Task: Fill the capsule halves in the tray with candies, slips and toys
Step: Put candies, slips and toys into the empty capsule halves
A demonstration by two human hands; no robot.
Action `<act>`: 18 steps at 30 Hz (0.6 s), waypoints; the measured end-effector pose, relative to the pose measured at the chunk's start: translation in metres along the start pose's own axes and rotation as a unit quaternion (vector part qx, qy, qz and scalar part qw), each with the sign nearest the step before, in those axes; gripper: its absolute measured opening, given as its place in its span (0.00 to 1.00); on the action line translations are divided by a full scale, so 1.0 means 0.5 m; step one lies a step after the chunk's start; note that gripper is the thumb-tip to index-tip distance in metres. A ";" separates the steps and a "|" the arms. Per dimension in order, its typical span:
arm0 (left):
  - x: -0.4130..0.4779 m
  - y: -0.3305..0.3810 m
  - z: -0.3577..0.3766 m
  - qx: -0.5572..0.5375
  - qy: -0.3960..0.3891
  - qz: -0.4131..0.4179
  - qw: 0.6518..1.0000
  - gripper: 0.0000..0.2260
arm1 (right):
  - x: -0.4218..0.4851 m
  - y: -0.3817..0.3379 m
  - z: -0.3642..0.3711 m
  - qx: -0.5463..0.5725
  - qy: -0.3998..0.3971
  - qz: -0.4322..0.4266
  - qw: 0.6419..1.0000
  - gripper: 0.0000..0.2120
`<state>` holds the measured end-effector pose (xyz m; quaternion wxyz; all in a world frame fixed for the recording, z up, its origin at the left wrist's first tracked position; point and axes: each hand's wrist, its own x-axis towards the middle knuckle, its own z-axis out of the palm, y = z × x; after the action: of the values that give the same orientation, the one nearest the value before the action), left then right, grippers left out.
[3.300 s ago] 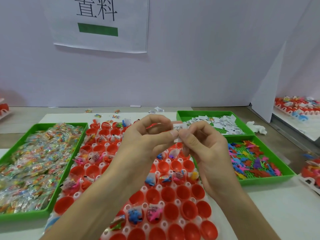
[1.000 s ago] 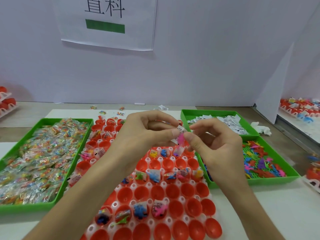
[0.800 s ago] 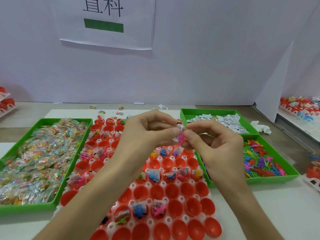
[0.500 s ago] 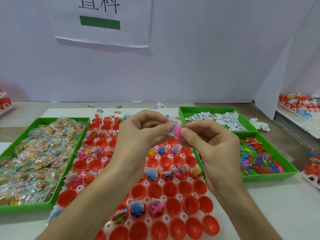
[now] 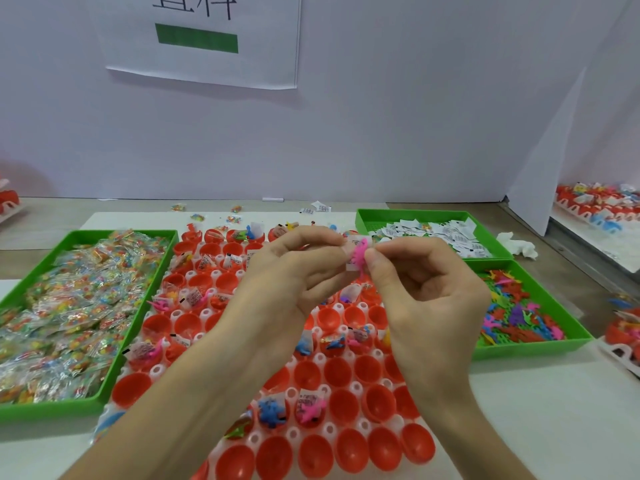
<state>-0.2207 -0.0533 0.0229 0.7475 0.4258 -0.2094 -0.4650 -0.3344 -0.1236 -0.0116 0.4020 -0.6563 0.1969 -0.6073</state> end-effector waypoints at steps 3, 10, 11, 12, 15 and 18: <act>0.000 0.000 0.002 -0.020 -0.017 -0.016 1.000 0.06 | 0.000 0.003 -0.001 -0.019 0.003 -0.024 1.000 0.05; -0.005 -0.002 0.005 0.101 -0.020 0.065 0.993 0.11 | 0.007 0.008 -0.007 -0.050 -0.002 -0.054 0.997 0.07; -0.006 -0.002 0.004 0.136 -0.007 0.089 0.987 0.10 | 0.008 0.008 -0.007 -0.058 -0.016 -0.060 0.996 0.07; -0.006 -0.002 0.003 0.170 0.003 0.116 0.979 0.10 | 0.011 0.008 -0.007 -0.064 -0.032 -0.061 0.996 0.08; -0.005 0.002 -0.001 0.285 0.003 0.210 0.935 0.10 | 0.023 0.012 -0.013 -0.069 -0.097 -0.026 0.992 0.11; -0.005 0.006 -0.002 0.378 -0.006 0.276 0.884 0.10 | 0.033 0.017 -0.022 -0.074 -0.144 -0.007 0.987 0.09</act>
<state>-0.2197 -0.0499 0.0252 0.6268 0.5980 -0.4830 -0.1276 -0.3399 -0.1442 -0.0081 0.3723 -0.7660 0.1771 -0.4933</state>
